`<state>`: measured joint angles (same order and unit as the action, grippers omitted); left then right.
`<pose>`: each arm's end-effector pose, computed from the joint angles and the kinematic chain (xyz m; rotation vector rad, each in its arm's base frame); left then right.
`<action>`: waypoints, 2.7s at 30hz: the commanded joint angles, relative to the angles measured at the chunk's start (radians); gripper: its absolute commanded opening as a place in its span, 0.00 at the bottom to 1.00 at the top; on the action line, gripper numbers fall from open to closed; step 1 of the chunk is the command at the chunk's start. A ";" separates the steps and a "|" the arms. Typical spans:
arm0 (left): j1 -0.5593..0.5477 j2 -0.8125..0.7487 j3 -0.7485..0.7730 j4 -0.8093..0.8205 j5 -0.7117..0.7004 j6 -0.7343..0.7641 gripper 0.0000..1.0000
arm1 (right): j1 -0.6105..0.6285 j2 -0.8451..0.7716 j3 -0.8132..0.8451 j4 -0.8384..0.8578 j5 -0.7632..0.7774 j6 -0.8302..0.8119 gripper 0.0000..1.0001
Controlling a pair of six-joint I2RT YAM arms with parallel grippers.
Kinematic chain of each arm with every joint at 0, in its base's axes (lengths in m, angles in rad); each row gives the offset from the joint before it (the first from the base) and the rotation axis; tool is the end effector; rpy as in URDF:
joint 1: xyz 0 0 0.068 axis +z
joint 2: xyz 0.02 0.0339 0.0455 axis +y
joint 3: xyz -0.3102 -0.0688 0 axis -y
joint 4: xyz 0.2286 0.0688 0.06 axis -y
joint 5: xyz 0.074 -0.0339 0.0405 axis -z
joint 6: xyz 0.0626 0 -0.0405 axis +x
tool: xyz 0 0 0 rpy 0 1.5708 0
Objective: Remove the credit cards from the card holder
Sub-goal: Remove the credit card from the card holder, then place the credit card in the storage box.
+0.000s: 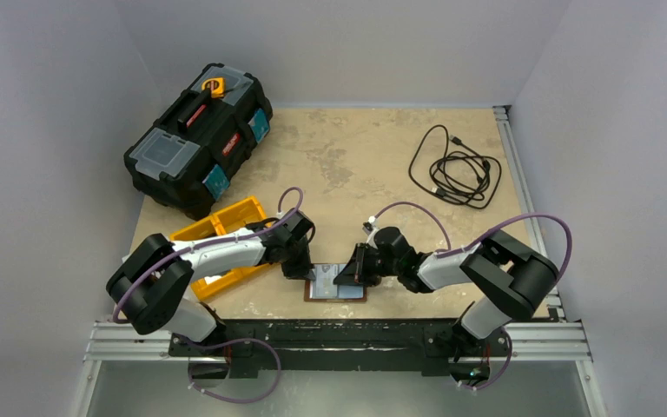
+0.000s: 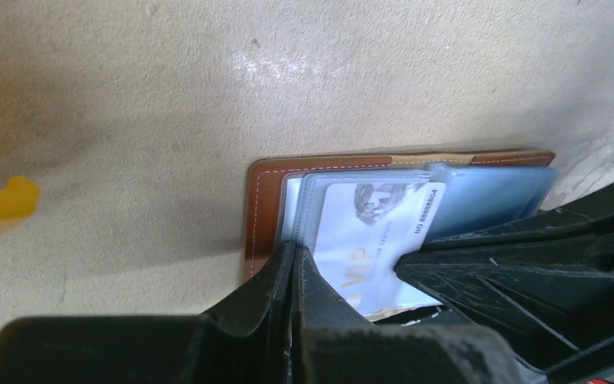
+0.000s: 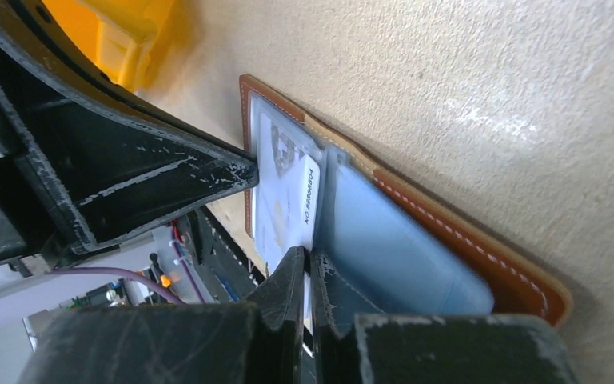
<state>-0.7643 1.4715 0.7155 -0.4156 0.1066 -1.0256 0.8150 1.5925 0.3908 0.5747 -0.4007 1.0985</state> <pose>0.1756 -0.1776 0.1835 -0.3494 2.9013 -0.5587 0.1686 0.2145 0.1548 0.0991 2.5746 1.3688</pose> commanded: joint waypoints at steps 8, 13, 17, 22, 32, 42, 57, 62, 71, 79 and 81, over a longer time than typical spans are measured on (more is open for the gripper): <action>-0.006 0.021 -0.071 -0.078 -0.111 0.061 0.00 | 0.009 -0.099 -0.012 -0.107 0.087 -0.017 0.00; -0.006 0.032 -0.070 -0.089 -0.121 0.056 0.00 | 0.007 -0.121 -0.013 -0.157 0.097 -0.030 0.00; -0.006 0.042 -0.068 -0.087 -0.120 0.053 0.00 | 0.003 -0.141 -0.032 -0.152 0.099 -0.032 0.00; -0.006 0.056 -0.064 -0.077 -0.113 0.054 0.00 | 0.002 -0.099 -0.052 -0.043 0.055 -0.009 0.31; -0.006 0.059 -0.053 -0.081 -0.111 0.057 0.00 | 0.002 0.010 -0.055 0.063 0.026 0.029 0.18; -0.006 0.058 -0.054 -0.093 -0.118 0.054 0.00 | -0.030 -0.168 -0.072 -0.159 0.127 -0.026 0.00; -0.007 -0.003 0.018 -0.111 -0.111 0.101 0.00 | -0.036 -0.359 0.007 -0.387 0.185 -0.086 0.00; -0.008 -0.045 0.058 -0.125 -0.094 0.143 0.03 | -0.036 -0.402 0.033 -0.423 0.191 -0.090 0.00; -0.007 -0.277 0.107 -0.180 -0.070 0.209 0.66 | -0.054 -0.440 0.114 -0.471 0.169 -0.109 0.00; 0.150 -0.460 0.111 -0.161 0.175 0.283 0.71 | -0.096 -0.410 0.223 -0.369 -0.020 -0.128 0.00; 0.196 -0.487 0.106 -0.138 0.256 0.299 0.71 | -0.097 -0.387 0.244 -0.314 -0.077 -0.122 0.00</action>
<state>-0.6456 1.0348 0.8127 -0.5926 0.1753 -0.7887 0.7261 1.1805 0.5606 0.1413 -0.3355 0.9943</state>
